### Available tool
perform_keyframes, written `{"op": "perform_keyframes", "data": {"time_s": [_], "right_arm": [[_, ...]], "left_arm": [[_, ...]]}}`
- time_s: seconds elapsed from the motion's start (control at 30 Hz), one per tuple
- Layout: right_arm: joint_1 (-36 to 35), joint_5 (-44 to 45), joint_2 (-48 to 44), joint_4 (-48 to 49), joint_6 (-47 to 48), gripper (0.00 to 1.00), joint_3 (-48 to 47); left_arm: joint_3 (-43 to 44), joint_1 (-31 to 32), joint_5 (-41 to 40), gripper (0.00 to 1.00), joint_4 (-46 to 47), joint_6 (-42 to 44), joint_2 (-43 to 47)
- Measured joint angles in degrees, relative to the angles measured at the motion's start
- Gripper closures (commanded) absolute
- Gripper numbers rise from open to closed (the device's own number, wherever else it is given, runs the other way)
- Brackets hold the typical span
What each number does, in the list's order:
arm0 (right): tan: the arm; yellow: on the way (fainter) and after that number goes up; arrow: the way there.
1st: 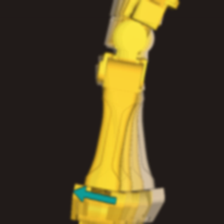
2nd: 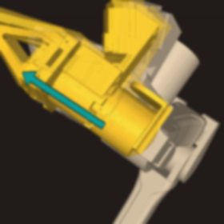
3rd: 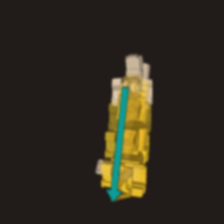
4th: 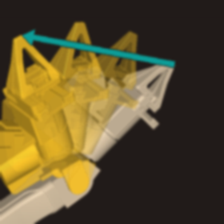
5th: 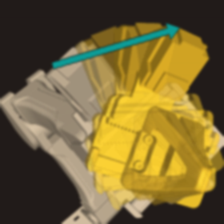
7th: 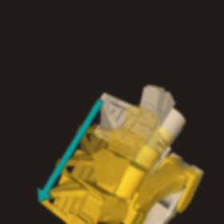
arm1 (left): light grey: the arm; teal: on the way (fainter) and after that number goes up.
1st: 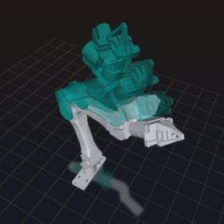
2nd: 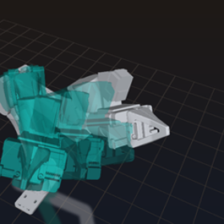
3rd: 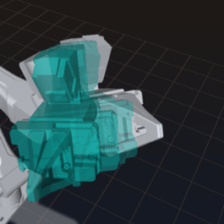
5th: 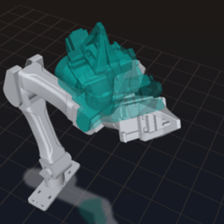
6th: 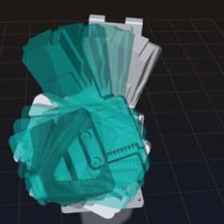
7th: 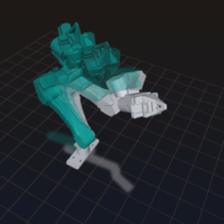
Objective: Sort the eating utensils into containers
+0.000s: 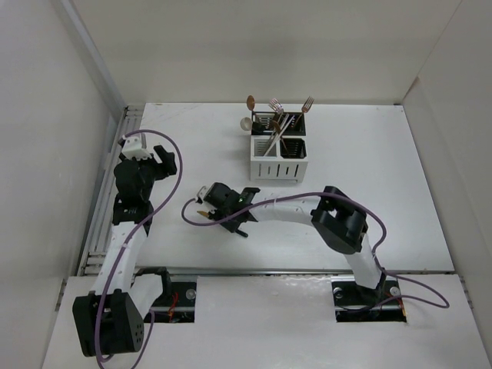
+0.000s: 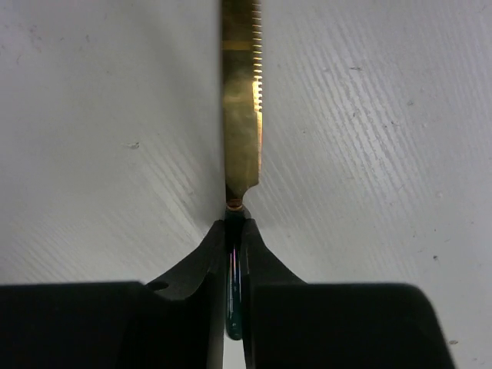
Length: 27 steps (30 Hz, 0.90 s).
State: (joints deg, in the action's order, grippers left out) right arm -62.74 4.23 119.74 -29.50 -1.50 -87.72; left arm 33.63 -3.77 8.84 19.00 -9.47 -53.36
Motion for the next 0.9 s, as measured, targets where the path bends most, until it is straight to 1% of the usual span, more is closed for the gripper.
{"op": "perform_keyframes", "data": {"time_s": [0.03, 0.27, 0.33, 0.43, 0.5, 0.63, 0.7, 0.77, 0.83, 0.9], "right_arm": [[-0.15, 0.09, 0.11, -0.02, 0.15, 1.00, -0.17], [0.44, 0.90, 1.14, -0.70, 0.66, 1.00, -2.43], [2.08, 0.00, 1.05, -0.55, 0.68, 1.00, -2.82], [7.48, -3.06, -0.79, 1.75, 0.59, 1.00, -2.82], [12.59, -4.68, -4.85, 6.91, 0.96, 1.00, -0.85], [23.56, -6.64, -17.79, 21.38, 5.22, 1.00, 4.28], [27.19, -6.73, -22.62, 28.98, 7.52, 1.00, 4.83], [30.01, -8.50, -25.86, 38.10, 7.63, 1.00, 6.47], [33.44, -11.15, -28.17, 47.76, 6.67, 1.00, 10.38], [37.16, -12.28, -28.52, 54.53, 5.70, 1.00, 14.36]], "left_arm": [[-0.09, 0.00, 0.00, 0.31, 0.00, 0.00, 0.00], [-0.28, -0.11, -0.04, 0.31, -0.02, 0.00, 0.00], [-0.28, -0.22, -0.04, 0.31, -0.02, 0.00, 0.00], [-0.28, -0.79, -0.02, 0.31, -0.02, 0.00, -0.02], [-0.28, -1.22, -0.11, 0.31, 0.00, 0.00, -0.04], [-0.07, -1.51, -0.28, 0.31, 0.02, 0.04, -0.61], [0.52, -1.53, -0.31, 0.31, -0.04, 0.31, -1.44], [1.33, -1.55, -0.31, 0.31, -0.02, 0.59, -2.64], [2.21, -1.55, -0.28, 0.31, -0.02, 0.85, -4.04], [3.15, -1.55, -0.28, 0.31, 0.00, 1.07, -5.62]]}}
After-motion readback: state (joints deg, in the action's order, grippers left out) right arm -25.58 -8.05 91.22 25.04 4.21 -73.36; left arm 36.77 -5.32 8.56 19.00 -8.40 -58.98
